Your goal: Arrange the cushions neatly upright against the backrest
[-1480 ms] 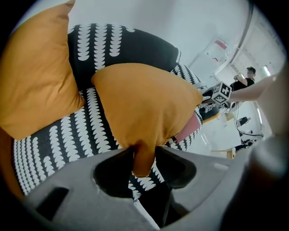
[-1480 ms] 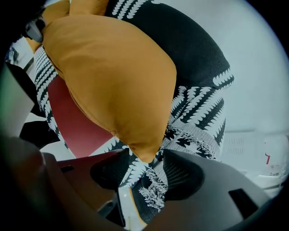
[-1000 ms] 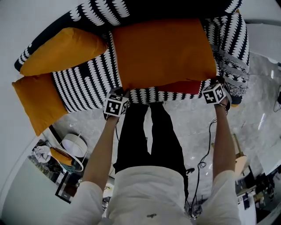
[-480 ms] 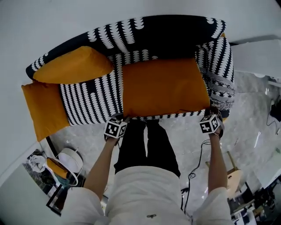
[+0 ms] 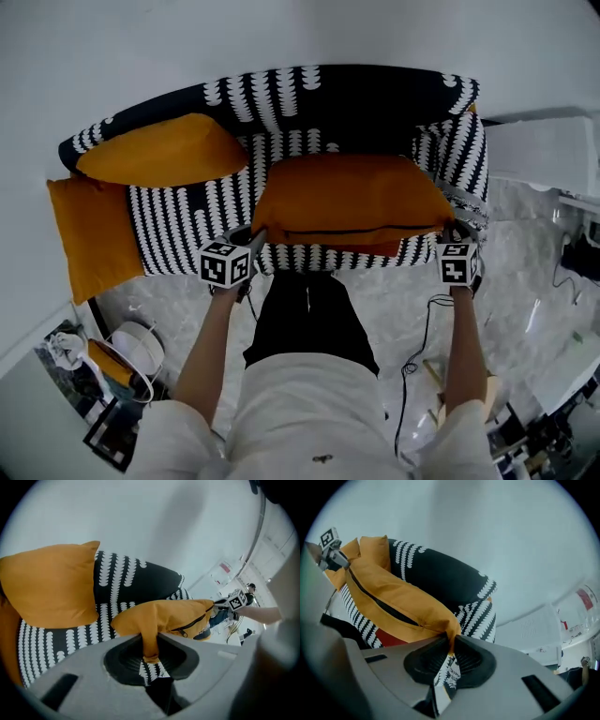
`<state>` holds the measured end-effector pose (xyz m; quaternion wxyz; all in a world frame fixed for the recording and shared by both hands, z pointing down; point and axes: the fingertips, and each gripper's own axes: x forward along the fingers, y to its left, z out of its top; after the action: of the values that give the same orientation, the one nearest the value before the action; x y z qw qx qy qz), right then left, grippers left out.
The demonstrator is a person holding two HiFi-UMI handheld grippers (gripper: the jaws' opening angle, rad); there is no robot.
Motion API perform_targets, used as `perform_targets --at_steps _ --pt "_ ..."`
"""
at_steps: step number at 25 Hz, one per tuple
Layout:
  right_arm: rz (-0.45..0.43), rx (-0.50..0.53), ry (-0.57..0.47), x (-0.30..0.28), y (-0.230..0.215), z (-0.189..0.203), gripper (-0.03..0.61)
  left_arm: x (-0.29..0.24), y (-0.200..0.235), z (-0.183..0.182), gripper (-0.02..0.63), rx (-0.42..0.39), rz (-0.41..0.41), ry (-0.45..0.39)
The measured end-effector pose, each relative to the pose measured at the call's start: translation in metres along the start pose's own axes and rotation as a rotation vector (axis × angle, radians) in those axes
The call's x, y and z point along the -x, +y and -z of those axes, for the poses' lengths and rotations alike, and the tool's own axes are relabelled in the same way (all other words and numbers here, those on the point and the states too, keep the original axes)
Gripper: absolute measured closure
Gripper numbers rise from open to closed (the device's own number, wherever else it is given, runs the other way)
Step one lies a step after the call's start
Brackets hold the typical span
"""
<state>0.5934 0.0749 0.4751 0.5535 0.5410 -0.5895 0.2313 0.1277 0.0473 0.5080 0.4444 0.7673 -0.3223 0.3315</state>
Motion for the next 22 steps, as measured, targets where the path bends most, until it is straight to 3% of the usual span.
perform_targets --at_steps 13,20,22 --pt "0.162 -0.043 -0.073 -0.056 -0.054 -0.137 0.531 -0.029 0.056 -0.141 0.529 0.026 -0.001 -0.194" --pt "0.289 0.090 -0.078 -0.077 -0.079 -0.196 0.529 -0.044 0.084 -0.198 0.520 0.062 -0.014 -0.265" --pt "0.300 0.127 -0.082 -0.078 -0.083 -0.209 0.494 -0.044 0.089 -0.213 0.506 0.054 -0.029 -0.289"
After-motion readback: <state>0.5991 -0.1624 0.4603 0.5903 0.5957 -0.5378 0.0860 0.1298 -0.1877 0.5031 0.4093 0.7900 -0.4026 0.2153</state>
